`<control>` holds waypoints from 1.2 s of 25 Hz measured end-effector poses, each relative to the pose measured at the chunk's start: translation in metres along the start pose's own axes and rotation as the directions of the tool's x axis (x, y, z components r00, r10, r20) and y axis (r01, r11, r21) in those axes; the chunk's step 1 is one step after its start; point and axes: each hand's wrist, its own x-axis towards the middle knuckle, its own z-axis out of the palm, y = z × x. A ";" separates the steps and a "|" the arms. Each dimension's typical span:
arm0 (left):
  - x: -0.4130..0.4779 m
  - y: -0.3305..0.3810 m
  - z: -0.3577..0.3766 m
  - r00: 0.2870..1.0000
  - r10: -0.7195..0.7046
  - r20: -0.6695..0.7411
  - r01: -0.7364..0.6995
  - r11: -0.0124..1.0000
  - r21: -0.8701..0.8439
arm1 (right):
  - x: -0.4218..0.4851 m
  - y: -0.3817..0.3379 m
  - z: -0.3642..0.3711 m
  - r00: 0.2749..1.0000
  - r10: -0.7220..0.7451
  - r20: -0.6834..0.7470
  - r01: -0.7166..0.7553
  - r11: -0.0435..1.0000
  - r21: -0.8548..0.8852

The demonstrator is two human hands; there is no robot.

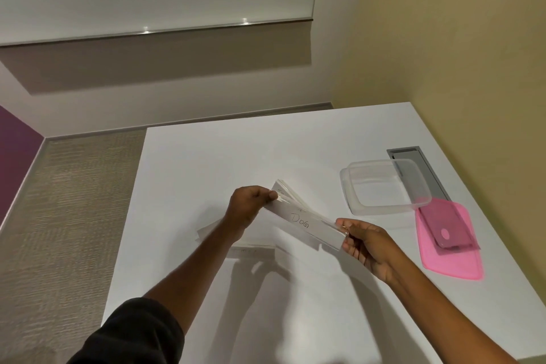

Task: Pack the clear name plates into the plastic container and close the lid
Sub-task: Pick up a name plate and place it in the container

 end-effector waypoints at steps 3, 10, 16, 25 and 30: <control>-0.004 0.000 0.015 0.997 0.004 -0.072 -0.008 0.999 -0.046 | 0.000 -0.007 -0.010 0.999 -0.038 0.004 0.038 0.999 0.002; 0.006 -0.001 0.062 0.965 -0.027 -0.262 0.053 0.994 0.092 | -0.003 -0.034 -0.034 0.976 -0.194 0.097 0.212 0.946 -0.245; 0.020 0.005 0.110 0.947 -0.126 -0.295 0.133 0.991 0.003 | 0.003 -0.072 -0.060 0.913 -0.360 0.189 0.337 0.410 -0.848; 0.043 0.022 0.187 0.945 -0.217 -0.245 0.193 0.974 -0.118 | 0.031 -0.123 -0.109 0.871 -0.326 0.367 0.331 -0.162 -0.930; 0.057 0.030 0.221 0.955 -0.190 -0.229 0.177 0.981 -0.079 | 0.048 -0.143 -0.138 0.844 -0.332 0.421 0.381 -0.181 -0.907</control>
